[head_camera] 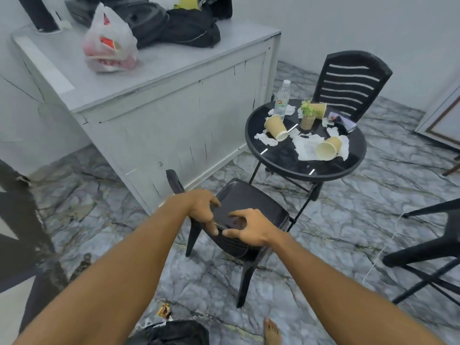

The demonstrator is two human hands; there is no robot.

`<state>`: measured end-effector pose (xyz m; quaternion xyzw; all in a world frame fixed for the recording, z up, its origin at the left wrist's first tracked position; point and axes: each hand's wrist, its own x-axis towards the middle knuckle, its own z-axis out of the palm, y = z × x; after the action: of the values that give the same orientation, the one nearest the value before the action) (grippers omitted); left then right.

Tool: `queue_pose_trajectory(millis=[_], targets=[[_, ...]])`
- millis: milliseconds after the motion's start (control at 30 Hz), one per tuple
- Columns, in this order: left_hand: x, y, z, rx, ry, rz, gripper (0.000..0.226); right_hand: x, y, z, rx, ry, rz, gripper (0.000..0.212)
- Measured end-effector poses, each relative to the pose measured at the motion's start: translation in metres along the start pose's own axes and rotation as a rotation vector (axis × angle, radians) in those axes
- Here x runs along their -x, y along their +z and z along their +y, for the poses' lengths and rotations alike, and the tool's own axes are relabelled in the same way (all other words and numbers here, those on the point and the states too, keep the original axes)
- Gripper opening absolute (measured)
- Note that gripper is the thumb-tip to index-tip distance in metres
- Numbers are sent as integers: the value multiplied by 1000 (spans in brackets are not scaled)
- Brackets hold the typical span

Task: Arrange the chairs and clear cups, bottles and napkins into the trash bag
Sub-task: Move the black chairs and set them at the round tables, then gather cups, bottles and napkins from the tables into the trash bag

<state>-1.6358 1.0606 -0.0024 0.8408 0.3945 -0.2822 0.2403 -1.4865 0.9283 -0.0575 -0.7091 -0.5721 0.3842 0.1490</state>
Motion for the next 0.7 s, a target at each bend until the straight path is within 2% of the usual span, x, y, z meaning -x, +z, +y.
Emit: queue_pose_trajectory(millis=[33, 67, 200, 434, 534, 700], targets=[[-1, -3, 14, 83, 32, 13, 98, 6, -14, 10, 2, 36, 51, 76], [-5, -5, 27, 124, 60, 52, 95, 14, -29, 20, 4, 78, 104, 72], [-25, -2, 80, 8, 130, 255, 67, 55, -82, 62, 9, 236, 222, 23], [-57, -4, 230, -126, 361, 201, 63, 141, -156, 152, -31, 418, 370, 33], [-83, -14, 290, -160, 432, 192, 59, 160, -186, 190, -47, 469, 431, 40], [-134, -39, 396, -220, 556, 214, 53, 175, -244, 255, -94, 518, 520, 41]])
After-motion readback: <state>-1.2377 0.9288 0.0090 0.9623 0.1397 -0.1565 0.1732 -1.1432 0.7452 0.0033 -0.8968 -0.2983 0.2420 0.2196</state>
